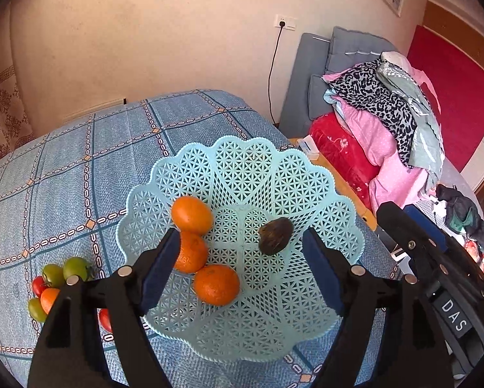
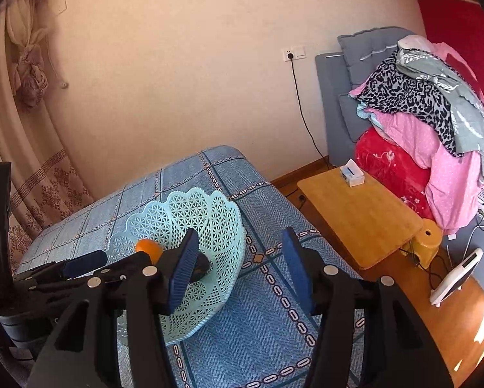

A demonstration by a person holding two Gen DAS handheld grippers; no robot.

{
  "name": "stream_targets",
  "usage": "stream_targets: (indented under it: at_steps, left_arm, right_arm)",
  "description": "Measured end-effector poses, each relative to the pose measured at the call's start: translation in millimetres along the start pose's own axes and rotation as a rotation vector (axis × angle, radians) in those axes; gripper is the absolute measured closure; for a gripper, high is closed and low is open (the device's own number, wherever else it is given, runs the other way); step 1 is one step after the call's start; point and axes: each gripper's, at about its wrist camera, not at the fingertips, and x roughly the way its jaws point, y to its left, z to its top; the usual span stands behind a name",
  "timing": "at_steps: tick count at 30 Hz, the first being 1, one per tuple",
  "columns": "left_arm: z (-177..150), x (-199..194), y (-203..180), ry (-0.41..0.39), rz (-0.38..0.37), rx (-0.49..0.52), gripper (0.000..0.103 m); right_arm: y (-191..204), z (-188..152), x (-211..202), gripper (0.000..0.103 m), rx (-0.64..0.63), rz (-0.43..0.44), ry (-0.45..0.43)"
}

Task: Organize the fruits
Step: 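Open the left tool to drop the dark brown fruit into the basket, then withdraw both tools from the basket toward the remaining fruit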

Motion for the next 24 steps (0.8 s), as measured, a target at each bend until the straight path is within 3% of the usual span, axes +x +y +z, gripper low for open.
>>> stream_targets:
  at_steps: [4, 9, 24]
  left_arm:
    - [1, -9, 12, -0.015, 0.029, -0.024, 0.020]
    - [1, -24, 25, -0.055, 0.077, -0.051, 0.007]
    - [-10, -74, 70, -0.121, 0.134, -0.130, 0.005]
  right_arm:
    - [3, 0, -2, 0.049, 0.001, 0.008, -0.003]
    - [8, -3, -5, 0.049, -0.007, 0.022, -0.003]
    - [35, -28, -21, 0.049, -0.048, 0.063, 0.030]
